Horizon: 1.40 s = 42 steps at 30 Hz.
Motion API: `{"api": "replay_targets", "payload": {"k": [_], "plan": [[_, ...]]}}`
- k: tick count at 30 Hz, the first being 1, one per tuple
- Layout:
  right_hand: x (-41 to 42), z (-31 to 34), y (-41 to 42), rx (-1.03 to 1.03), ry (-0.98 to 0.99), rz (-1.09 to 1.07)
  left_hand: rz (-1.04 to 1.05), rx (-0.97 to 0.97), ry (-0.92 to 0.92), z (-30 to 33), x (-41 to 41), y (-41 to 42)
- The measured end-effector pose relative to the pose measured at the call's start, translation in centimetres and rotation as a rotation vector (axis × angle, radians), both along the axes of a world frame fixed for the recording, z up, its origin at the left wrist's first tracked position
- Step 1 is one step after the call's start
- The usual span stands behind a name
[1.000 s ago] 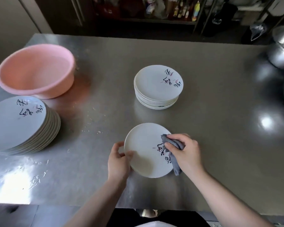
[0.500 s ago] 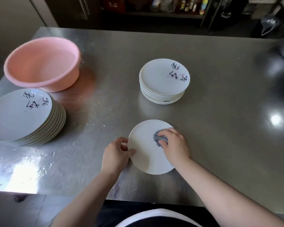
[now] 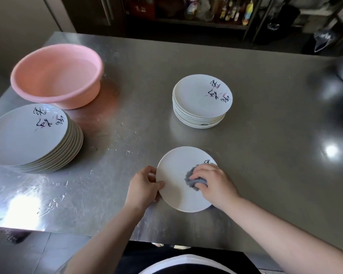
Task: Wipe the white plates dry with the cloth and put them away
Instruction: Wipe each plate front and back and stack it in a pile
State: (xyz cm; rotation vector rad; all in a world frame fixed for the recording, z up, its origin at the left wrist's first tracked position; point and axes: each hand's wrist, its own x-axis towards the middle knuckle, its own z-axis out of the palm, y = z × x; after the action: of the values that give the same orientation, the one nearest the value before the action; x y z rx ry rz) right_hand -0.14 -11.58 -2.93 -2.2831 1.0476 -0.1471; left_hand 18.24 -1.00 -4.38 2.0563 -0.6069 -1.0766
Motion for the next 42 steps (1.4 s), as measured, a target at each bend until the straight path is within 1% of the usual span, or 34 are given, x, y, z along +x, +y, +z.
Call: {"api": "replay_targets", "payload": {"k": [3,5,7,9,11,14,16,19,21,23,26,28,32,36,38,40,42], "plan": [[1.2,0.2,-0.1,0.018,-0.032,-0.023,-0.200,0.117,-0.084,0.8,1.4,-0.6],[2.5,0.5,-0.8,-0.023,-0.127,-0.080,-0.293,0.184,-0.244,1.5,2.8,-2.2],[4.2,0.6,-1.6,-0.073,-0.188,-0.121,-0.293,0.163,-0.387,2.2,3.8,-4.4],[5.8,0.4,-1.8,-0.084,-0.173,-0.115,-0.321,0.098,-0.431,2.3,3.7,-6.2],[6.6,0.0,-1.6,-0.083,-0.134,-0.083,-0.367,0.084,-0.415,1.7,2.9,-7.0],[6.8,-0.6,-1.6,-0.100,-0.113,-0.069,-0.333,0.092,-0.396,0.9,2.5,-6.8],[6.5,-0.7,-2.0,-0.131,-0.085,-0.115,-0.321,0.123,-0.401,0.7,2.7,-6.3],[5.3,-0.9,-2.7,-0.157,-0.026,-0.241,-0.380,0.194,-0.362,0.6,2.8,-4.7],[4.8,-0.9,-2.7,-0.157,-0.008,-0.253,-0.456,0.247,-0.294,0.7,2.6,-4.0],[5.2,-0.9,-2.6,-0.148,-0.009,-0.240,-0.480,0.272,-0.270,0.7,2.6,-4.2],[6.0,-0.8,-2.3,-0.152,-0.013,-0.198,-0.376,0.161,-0.322,1.0,2.2,-5.9],[6.2,-0.8,-2.1,-0.151,-0.025,-0.170,-0.346,0.116,-0.365,1.1,1.7,-6.9],[6.1,-0.8,-2.3,-0.160,-0.007,-0.176,-0.345,0.160,-0.323,0.9,1.9,-7.1],[5.7,-1.0,-2.5,-0.141,0.009,-0.277,-0.353,0.237,-0.263,0.8,2.0,-4.2],[5.9,-1.0,-2.1,-0.125,-0.009,-0.263,-0.379,0.262,-0.247,0.8,1.9,-2.9],[6.2,-1.0,-1.8,-0.110,-0.036,-0.221,-0.372,0.239,-0.271,0.9,2.2,-3.3],[6.5,-0.9,-1.5,-0.095,-0.056,-0.161,-0.320,0.165,-0.334,1.2,2.4,-4.5]]}}
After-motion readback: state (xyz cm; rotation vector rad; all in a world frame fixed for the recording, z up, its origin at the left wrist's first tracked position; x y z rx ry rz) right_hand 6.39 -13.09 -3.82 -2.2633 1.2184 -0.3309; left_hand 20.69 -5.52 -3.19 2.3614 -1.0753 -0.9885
